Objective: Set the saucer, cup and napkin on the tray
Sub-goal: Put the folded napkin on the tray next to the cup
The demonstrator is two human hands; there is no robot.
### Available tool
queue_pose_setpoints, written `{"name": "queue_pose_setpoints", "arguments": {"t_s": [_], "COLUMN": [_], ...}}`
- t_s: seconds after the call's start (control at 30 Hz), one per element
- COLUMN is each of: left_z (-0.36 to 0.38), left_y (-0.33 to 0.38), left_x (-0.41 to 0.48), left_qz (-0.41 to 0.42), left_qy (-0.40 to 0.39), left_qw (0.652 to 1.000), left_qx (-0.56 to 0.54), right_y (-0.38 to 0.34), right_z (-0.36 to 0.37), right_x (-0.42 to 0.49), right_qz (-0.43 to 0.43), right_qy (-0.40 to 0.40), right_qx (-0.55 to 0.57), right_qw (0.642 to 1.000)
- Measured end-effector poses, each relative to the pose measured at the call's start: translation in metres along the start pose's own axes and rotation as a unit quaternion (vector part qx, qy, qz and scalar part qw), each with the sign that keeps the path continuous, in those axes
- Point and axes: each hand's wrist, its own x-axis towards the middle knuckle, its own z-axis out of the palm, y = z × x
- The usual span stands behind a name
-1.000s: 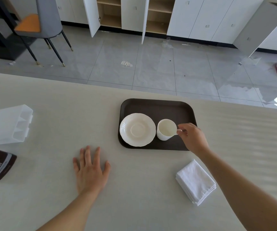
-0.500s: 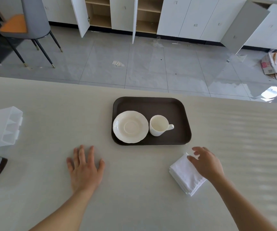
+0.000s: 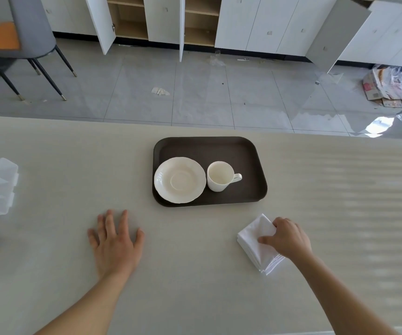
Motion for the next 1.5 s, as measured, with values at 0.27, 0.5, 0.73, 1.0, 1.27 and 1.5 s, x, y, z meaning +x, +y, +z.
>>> {"name": "queue_pose_setpoints", "arguments": {"t_s": [0.27,0.5,0.73,1.0,1.27,1.5], "left_z": [0.003,0.003,0.000,0.005,0.006,0.005], "left_y": [-0.003,-0.003,-0.002,-0.004,-0.005,-0.004], "left_x": [0.000,0.001,0.000,0.001,0.001,0.001], "left_qz": [-0.001,0.000,0.002,0.006,0.007,0.004], "left_qy": [-0.004,-0.001,0.002,0.008,0.008,0.007], "left_qw": [1.000,1.000,1.000,1.000,1.000,1.000], "left_qx": [0.006,0.007,0.007,0.015,0.022,0.017], "right_y": [0.001,-0.005,-0.036,-0.065,-0.073,-0.065], "right_z": [-0.017,-0.074,-0.091,-0.067,-0.042,-0.040], "right_x": [-0.002,0.026,0.073,0.103,0.113,0.110], "right_qz": [-0.003,0.015,0.043,0.109,0.145,0.151], "right_qy": [0.016,0.137,0.175,0.167,0.156,0.171], "right_qx": [0.188,0.425,0.572,0.643,0.616,0.511], "right_qw": [0.982,0.895,0.800,0.739,0.759,0.829]}}
